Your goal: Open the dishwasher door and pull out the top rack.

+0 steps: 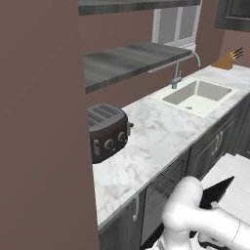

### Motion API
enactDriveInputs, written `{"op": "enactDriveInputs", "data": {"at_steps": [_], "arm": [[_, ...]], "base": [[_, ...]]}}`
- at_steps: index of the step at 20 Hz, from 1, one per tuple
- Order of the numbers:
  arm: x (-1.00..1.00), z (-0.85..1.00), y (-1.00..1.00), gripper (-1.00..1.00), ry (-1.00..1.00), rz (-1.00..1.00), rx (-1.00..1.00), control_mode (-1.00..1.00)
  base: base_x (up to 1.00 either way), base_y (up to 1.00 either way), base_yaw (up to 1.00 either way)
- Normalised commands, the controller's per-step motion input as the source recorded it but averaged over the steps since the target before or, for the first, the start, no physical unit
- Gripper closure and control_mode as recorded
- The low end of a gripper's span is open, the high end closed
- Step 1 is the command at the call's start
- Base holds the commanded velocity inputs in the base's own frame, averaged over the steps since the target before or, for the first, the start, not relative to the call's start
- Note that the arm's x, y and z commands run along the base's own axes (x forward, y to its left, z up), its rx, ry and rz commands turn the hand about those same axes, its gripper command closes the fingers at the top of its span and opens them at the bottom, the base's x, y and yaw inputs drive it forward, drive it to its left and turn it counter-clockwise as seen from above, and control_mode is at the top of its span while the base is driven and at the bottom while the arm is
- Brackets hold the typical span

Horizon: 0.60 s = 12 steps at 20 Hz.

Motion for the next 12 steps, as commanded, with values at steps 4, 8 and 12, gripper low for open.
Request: {"op": "enactDriveInputs", "data": {"at_steps": [4, 8, 12], "arm": [[-0.12, -0.96, -1.00, 1.00, 0.52, 0.00, 0.00, -1.00], [-0.22, -0.15, -1.00, -1.00, 0.56, -0.04, 0.12, -1.00], [-0.42, 0.62, -1.00, -1.00, 0.51, -0.05, 0.30, -1.00]], "base": [[0.00, 0.00, 0.00], [0.00, 0.00, 0.00], [0.00, 0.00, 0.00]]}}
